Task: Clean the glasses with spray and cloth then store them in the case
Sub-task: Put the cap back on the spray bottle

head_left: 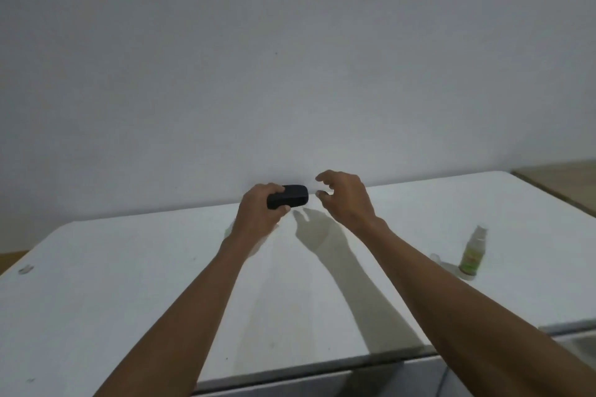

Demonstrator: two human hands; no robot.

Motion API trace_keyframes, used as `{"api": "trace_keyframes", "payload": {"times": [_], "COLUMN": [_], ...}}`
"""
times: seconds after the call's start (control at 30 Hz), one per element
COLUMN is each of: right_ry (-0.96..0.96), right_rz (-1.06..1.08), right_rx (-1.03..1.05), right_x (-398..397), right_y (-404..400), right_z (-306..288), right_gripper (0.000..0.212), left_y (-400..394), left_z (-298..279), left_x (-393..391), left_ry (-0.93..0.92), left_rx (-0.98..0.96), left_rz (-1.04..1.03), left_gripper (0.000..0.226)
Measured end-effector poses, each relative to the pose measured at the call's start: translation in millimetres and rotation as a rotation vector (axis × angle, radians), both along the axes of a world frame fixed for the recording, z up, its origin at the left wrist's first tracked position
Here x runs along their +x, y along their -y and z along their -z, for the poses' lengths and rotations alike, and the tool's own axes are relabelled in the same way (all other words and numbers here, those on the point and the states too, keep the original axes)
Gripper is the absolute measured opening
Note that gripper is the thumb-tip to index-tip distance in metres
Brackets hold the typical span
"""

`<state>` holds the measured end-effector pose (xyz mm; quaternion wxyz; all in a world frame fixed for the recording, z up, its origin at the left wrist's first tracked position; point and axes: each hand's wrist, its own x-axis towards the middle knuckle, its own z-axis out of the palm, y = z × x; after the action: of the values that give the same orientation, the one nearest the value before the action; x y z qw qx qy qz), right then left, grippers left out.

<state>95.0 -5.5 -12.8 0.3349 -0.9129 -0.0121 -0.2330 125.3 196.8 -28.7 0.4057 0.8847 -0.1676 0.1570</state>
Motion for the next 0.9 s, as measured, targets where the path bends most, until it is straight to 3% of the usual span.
{"api": "trace_keyframes", "payload": {"times": [0.33, 0.47, 0.6, 0.7, 0.9], "right_ry": [0.135, 0.1, 0.047, 0.015, 0.024], "right_rz": [0.261, 0.338, 0.346, 0.342, 0.382], "right_rx": [-0.013, 0.066, 0.225, 0.3, 0.402], "right_x": [-143.1, -192.8, -222.8, -227.4, -218.1], "right_y": [105.2, 138.9, 150.6, 149.3, 149.2], "right_z": [-58.4, -42.4, -10.1, 15.3, 40.4], "right_gripper": [0.034, 0.039, 0.057, 0.063, 0.055], "left_y": [126.7, 168.3, 193.5, 203.3, 212.6], "left_z": [-9.3, 0.3, 10.6, 17.2, 25.6], "left_x": [-102.8, -131.2, -145.4, -145.4, -149.3], "left_ry": [-0.086, -0.099, -0.08, -0.082, -0.084], "left_rx": [0.064, 0.111, 0.135, 0.14, 0.129], "left_rz": [0.329, 0.396, 0.405, 0.421, 0.39], "left_gripper": [0.032, 0.037, 0.045, 0.037, 0.02]}}
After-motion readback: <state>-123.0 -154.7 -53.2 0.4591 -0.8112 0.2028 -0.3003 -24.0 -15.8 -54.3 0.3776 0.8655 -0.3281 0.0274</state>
